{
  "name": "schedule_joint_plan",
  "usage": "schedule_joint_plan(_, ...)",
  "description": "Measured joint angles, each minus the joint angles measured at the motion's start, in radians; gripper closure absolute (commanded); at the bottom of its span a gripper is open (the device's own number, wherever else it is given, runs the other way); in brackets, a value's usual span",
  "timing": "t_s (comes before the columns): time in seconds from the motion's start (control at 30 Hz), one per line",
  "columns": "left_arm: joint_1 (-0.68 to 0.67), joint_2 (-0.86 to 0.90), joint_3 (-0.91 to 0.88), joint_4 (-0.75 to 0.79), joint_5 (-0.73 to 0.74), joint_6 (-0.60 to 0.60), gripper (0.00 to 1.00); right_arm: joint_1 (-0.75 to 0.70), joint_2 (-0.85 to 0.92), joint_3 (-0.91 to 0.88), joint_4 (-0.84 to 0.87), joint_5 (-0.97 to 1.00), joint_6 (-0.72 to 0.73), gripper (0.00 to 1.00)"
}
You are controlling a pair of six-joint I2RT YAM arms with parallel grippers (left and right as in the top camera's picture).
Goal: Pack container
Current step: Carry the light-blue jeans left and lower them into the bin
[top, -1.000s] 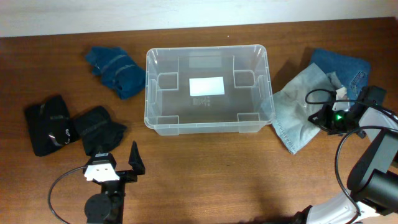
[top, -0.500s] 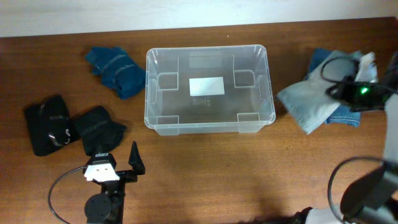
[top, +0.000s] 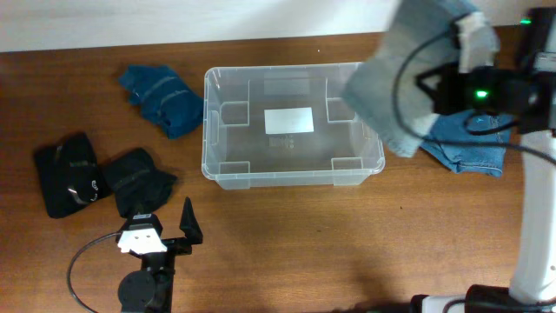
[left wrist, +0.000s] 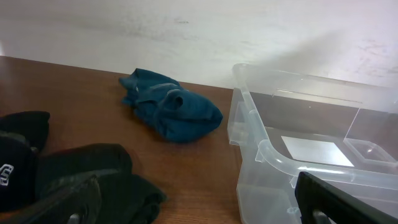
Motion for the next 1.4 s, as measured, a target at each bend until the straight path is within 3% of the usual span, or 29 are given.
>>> schedule_joint_plan(0.23, 0.000, 0.000, 0.000, 0.000, 0.000, 0.000, 0.01, 0.242, 0.031, 0.004, 0.011, 0.076, -0.042, 0.96)
schedule_joint_plan(0.43, 0.000, 0.000, 0.000, 0.000, 0.000, 0.000, 0.01, 0.357, 0.194, 0.011, 0.055, 0.094, -0.048, 0.96)
schedule_joint_plan(0.8, 0.000, 0.000, 0.000, 0.000, 0.000, 0.000, 0.01, 0.367, 0.434, 0.011, 0.066, 0.129, -0.049, 0.96)
schedule_joint_plan(1.4, 0.000, 0.000, 0.000, 0.000, 0.000, 0.000, 0.00, 0.367, 0.457, 0.011, -0.068, 0.080, 0.034, 0.96)
